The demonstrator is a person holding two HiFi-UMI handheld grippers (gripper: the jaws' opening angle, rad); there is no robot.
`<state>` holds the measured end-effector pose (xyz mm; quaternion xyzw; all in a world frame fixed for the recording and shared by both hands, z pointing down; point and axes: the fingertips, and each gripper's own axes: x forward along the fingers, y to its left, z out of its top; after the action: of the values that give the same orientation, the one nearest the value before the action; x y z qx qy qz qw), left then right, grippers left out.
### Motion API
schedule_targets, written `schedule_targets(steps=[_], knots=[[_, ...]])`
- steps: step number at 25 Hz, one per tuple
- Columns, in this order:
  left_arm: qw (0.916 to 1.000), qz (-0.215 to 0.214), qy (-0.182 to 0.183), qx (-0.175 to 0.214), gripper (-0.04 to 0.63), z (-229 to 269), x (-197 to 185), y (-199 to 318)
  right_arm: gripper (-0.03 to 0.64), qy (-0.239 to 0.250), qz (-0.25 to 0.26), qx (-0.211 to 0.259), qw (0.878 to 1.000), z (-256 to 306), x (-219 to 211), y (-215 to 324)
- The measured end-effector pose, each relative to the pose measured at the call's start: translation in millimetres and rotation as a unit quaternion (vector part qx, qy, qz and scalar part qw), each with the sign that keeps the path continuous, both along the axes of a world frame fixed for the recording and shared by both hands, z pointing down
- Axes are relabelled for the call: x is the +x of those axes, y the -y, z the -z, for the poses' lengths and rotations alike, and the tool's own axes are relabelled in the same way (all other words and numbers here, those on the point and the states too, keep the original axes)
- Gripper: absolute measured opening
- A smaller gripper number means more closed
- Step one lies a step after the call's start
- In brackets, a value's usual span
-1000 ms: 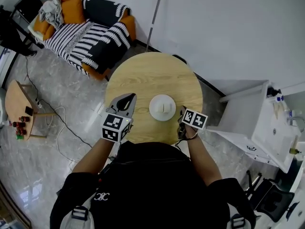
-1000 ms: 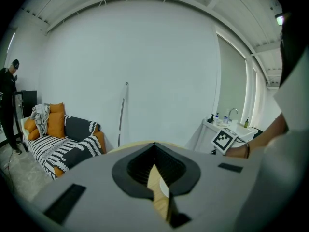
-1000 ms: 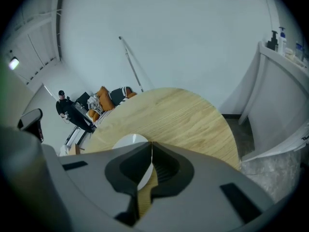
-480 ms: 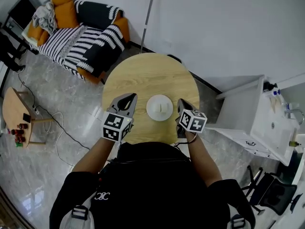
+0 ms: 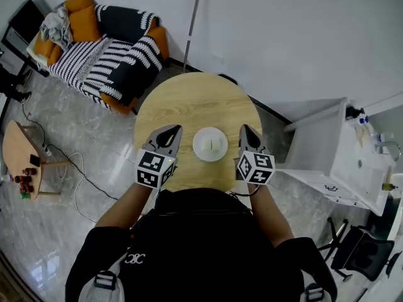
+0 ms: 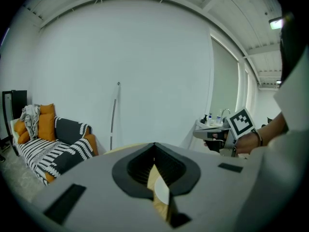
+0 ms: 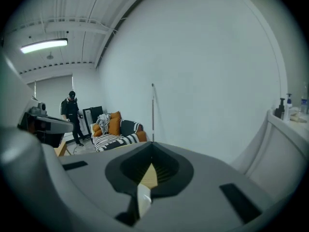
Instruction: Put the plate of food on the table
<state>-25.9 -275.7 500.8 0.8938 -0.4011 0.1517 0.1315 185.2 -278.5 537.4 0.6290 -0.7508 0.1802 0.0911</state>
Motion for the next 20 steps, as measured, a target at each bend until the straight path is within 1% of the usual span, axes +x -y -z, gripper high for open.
schedule_targets(steps=[5, 9, 16, 20], knots=[[0.9999, -0.004, -0.005, 0.009, 0.006, 5, 2, 3, 0.008, -0.019, -0.019, 0.03, 0.999, 20, 4, 3], [0.9999, -0.008, -0.007, 0.012, 0.006, 6, 5, 2, 0.008, -0.031, 0.001, 0.048, 0.998, 37, -6, 1], [0.9999, -0.009, -0.005, 0.01, 0.006, 4, 5, 3, 0.008, -0.084, 0.032, 0.105, 0.99, 73, -25, -3], [0.9999, -0.006, -0.007, 0.011, 0.006, 5, 4, 6, 0.008, -0.084, 0.038, 0.114, 0.989, 80, -27, -3]])
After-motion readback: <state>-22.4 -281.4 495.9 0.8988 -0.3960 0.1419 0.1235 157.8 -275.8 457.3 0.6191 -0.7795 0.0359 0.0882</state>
